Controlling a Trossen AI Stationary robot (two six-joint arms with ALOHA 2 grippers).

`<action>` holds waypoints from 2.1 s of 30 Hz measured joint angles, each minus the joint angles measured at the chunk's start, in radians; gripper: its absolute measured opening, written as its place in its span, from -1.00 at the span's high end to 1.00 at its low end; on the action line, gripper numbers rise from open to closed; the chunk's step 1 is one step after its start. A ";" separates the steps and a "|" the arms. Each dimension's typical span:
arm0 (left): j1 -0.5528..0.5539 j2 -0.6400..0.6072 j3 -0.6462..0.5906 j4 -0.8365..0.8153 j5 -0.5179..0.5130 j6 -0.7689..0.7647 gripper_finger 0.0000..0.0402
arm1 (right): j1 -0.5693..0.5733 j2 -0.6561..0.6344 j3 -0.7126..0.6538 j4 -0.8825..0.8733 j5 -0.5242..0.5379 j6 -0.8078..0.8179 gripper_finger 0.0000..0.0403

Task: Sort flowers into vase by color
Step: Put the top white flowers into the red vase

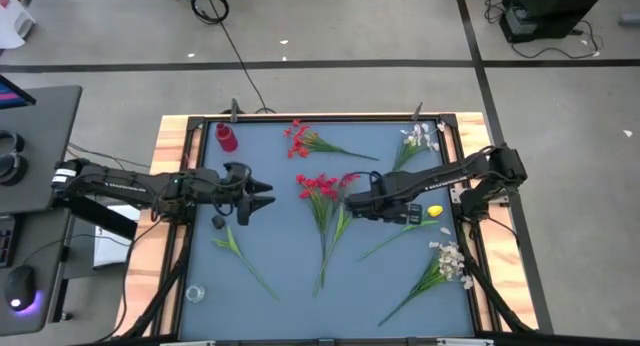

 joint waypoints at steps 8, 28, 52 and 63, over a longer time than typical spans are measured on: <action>0.000 0.000 0.000 -0.001 -0.011 0.001 -0.15 | -0.104 -0.003 -0.070 0.071 -0.010 -0.025 -0.01; 0.040 0.000 0.000 -0.001 -0.181 -0.073 -0.15 | -0.718 -0.003 -0.071 0.068 0.139 -0.480 -0.01; 0.050 0.072 -0.001 -0.031 -0.230 -0.147 -0.15 | -0.863 -0.004 -0.348 0.467 0.031 -0.448 0.33; 0.093 0.071 -0.001 -0.030 -0.199 -0.145 -0.15 | -0.800 -0.045 -0.355 0.483 0.098 -0.553 0.94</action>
